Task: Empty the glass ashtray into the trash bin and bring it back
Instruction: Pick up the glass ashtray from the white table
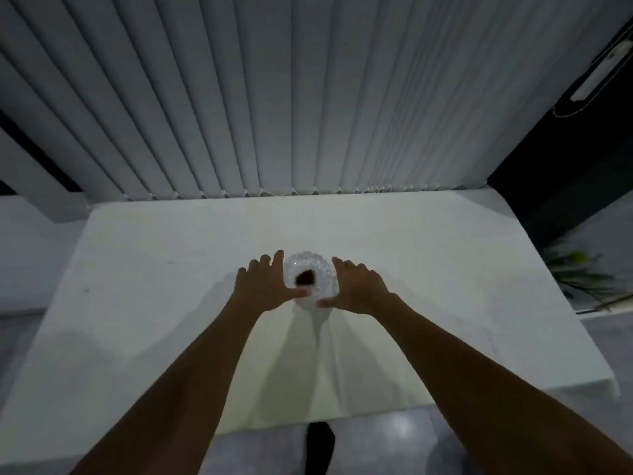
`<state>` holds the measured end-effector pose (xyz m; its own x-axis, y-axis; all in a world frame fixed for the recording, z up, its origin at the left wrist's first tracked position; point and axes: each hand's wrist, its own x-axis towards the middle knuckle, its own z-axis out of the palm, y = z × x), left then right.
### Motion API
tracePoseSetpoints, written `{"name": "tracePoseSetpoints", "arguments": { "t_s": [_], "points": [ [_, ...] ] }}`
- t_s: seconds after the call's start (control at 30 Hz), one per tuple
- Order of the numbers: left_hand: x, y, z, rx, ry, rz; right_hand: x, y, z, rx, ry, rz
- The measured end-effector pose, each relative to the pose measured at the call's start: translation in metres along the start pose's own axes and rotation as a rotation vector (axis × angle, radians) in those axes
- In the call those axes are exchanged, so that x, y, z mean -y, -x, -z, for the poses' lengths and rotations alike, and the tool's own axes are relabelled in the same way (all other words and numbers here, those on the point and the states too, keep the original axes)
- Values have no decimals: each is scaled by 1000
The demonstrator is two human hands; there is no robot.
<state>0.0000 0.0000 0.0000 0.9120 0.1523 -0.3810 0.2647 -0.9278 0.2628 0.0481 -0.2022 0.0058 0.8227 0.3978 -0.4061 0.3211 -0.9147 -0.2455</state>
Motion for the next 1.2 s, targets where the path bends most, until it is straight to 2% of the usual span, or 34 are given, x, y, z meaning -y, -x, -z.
{"name": "tracePoseSetpoints", "arguments": {
  "t_s": [0.07, 0.2, 0.43, 0.63, 0.87, 1.2],
  "points": [
    [3, -21, -16, -97, -33, -69, -6, -22, -10, -7, 6, 10],
    [11, -44, -42, -44, -141, -123, -13, -51, -30, -3, 4, 65],
    [10, -66, -41, -11, 12, -148, -15, -82, -43, -30, 0, 120],
    [10, -69, -32, -29, 68, -188, -16, -73, -44, -103, -51, 98],
    [-10, -73, 13, -40, 31, -305, -11, -48, -10, -223, -110, -12],
    [-74, -31, 68, 97, 21, -689, -7, 66, 26, -441, -173, -303]
  ]
}}
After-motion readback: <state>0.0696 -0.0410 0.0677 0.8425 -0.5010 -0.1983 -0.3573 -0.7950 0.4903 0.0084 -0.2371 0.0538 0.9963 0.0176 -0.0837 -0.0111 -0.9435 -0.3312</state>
